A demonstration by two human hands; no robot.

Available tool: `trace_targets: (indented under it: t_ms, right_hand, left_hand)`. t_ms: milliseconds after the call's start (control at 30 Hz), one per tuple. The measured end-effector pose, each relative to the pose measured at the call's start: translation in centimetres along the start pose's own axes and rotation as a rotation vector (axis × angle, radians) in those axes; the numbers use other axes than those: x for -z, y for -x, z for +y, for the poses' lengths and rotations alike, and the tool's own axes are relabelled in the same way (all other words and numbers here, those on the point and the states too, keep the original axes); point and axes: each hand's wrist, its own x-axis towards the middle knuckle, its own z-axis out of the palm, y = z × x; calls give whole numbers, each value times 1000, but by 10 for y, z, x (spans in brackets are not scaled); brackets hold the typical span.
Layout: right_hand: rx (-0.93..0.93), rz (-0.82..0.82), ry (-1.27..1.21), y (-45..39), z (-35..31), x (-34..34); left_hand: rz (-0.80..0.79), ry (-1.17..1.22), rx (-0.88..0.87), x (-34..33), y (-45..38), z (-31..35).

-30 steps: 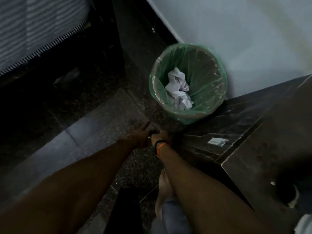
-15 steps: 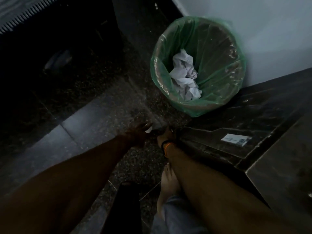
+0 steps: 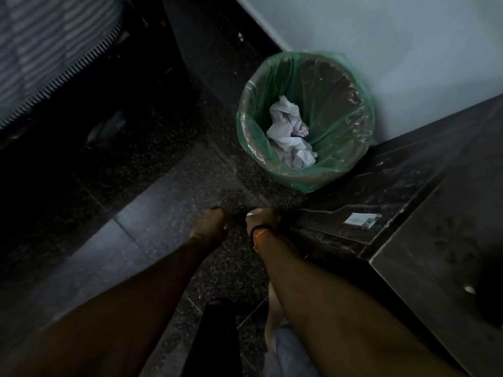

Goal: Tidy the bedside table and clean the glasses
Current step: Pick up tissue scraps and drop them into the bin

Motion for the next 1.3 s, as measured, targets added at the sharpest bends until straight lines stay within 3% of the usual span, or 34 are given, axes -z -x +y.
trace_targets:
  t_ms: [100,267,367,467,600,734,934,1000,1100,1300]
  right_hand:
    - [-8,-107,-139,16,-7,-4]
    - [112,7,-348,-48,5,-31]
    - [204,-15,-310,27,-35,22]
    - [329,23,-273,86,-67,69]
    - [482,197,-218,115,-89,128]
    - [493,345,-301,110,-97,171]
    - [486,242,-308,106,-93,215]
    - [501,272,-314,123,-90,234]
    - [517,333,-316,135,-75,261]
    - [579,404,-284,167,-36,306]
  left_hand:
    - [97,166,147,30,10,-4]
    - [207,382,240,83,22,0]
    - [323,503,274,93,-1,-2]
    - [408,610,239,146,50,56]
    - [479,758,154,190,78,112]
    - [490,889,80,214,81,143]
    - [310,820,13,219,60,156]
    - [323,830,10,207,38,148]
    - [321,691,18,213,77,171]
    - [376,491,-161,214,140,218]
